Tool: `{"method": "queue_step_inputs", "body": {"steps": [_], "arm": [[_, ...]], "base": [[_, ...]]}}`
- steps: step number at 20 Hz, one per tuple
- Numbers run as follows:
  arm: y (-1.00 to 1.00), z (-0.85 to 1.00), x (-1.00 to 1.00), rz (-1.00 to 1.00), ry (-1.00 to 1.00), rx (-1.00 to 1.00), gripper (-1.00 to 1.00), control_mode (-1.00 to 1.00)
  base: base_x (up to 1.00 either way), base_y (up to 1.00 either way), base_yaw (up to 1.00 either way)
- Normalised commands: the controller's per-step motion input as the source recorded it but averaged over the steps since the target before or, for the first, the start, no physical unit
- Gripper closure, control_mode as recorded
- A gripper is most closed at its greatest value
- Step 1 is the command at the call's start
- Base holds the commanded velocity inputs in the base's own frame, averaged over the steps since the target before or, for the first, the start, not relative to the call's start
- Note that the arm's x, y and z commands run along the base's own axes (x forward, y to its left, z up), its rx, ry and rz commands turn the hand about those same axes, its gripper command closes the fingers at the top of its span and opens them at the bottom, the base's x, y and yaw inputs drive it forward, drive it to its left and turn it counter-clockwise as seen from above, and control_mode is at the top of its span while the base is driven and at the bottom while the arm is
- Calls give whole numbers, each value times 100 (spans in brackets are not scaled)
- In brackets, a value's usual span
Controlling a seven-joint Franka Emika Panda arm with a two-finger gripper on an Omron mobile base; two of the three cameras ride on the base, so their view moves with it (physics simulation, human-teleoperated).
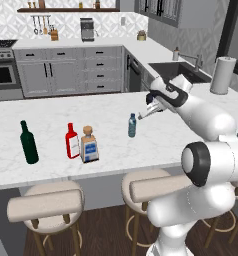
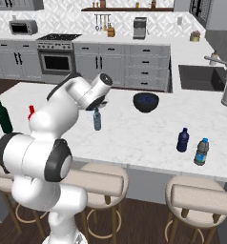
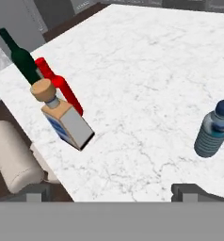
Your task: Move the plastic bottles in the middle to the plastics group, and the glass bottles in the middle to the glass group.
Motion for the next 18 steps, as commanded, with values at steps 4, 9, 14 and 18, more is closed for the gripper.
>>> {"method": "queue_step_inputs", "body": {"steps": [4, 9, 14, 18], "arm": [[8, -23, 26, -13, 1, -14, -100, -100], [-6, -21, 9, -23, 0, -27, -100, -100], [-10, -10, 1, -25, 5, -11, -100, -100], [-1, -14, 11, -10, 9, 0, -100, -100]], "base": [[0, 0, 0], [0, 0, 0], [0, 0, 0], [0, 0, 0]]}}
